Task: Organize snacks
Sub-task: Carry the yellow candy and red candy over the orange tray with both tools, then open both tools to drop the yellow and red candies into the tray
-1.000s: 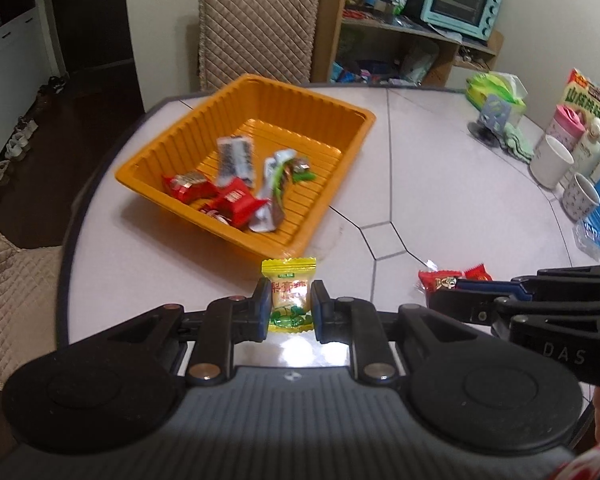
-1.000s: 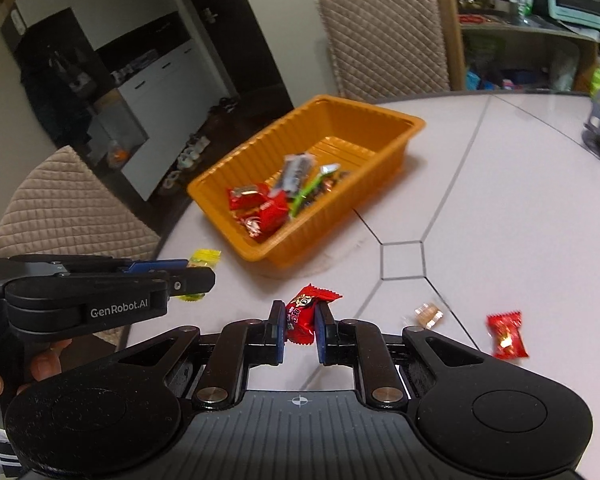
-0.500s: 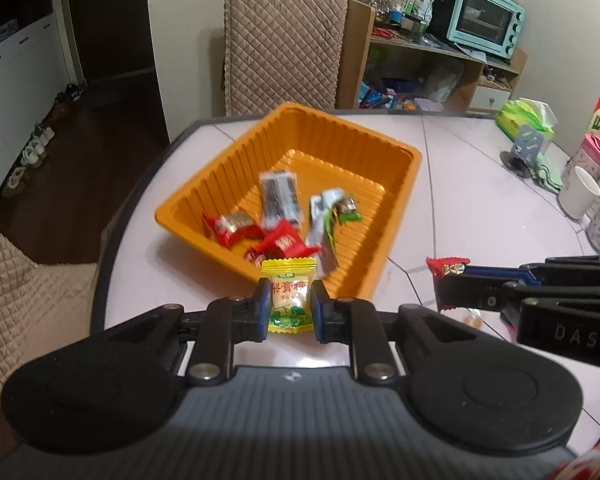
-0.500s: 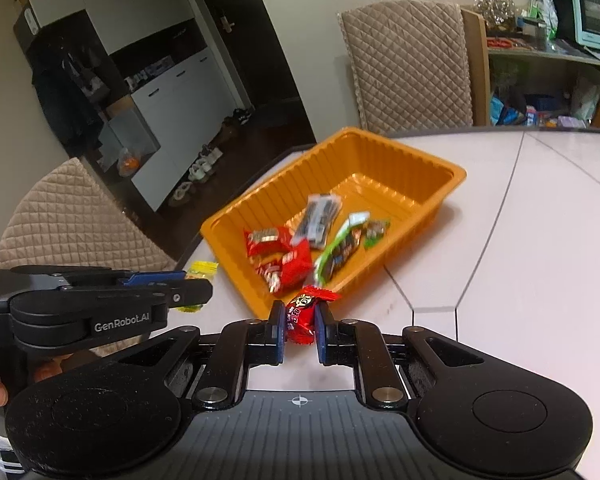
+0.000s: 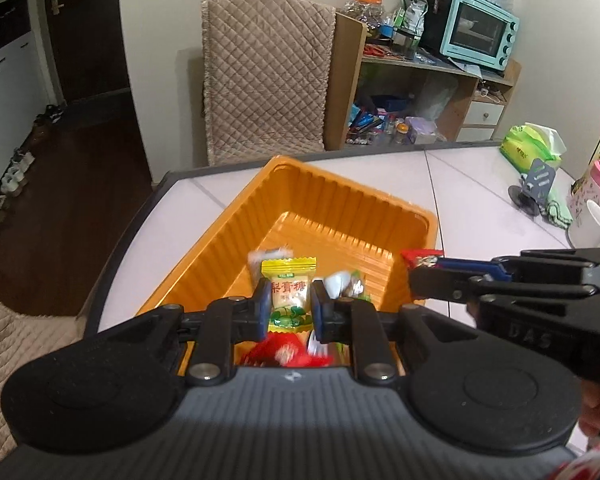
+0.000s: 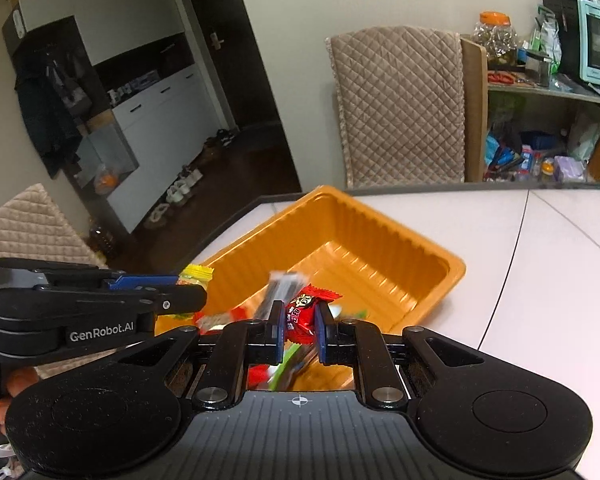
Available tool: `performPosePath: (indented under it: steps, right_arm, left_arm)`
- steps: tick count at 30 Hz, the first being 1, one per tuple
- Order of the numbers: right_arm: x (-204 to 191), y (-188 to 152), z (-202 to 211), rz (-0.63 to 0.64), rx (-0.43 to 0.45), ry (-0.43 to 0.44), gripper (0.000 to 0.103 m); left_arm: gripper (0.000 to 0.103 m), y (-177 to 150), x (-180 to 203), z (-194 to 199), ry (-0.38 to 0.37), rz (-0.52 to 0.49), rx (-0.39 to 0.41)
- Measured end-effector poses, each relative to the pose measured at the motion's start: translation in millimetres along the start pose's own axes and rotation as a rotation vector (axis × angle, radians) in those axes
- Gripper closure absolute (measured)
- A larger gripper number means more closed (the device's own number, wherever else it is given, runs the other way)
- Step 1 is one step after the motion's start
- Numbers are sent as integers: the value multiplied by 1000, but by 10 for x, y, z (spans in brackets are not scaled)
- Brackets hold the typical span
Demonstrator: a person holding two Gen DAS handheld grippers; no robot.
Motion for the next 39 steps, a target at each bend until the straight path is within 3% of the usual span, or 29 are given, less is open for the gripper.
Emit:
performPosePath:
  steps: [8,20,27,30,39]
  right_arm:
    - [308,105,-393,-5,-3,-44,87]
    - [596,51,-757,-27,-44,-76,87]
    - [653,24,-822,-41,-54,-83,87]
    - [663,32,-827,-47,-54,-83,87]
    - [655,42,-807,-43,-49,-84,87]
  left_arm:
    - [85,148,62,-552,-53,-8,-32]
    - [84,164,103,-1121,-70,-41,-82]
    - [83,180,156,-1264,-78,-27,-94]
    - [69,187,152,-1276,-77,-17,-94]
    - [68,201,50,-1200,-60,-4,-89]
Point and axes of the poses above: each gripper's, at about its wrist camera, not at the fingertips, and z roughly against the way its jaws point, x to its right, y to its top, the point moved 7 cm from there along -z, roughly the way its jaws point, and after that the axes turned 13 degrees about x, right-handed, at the moved point
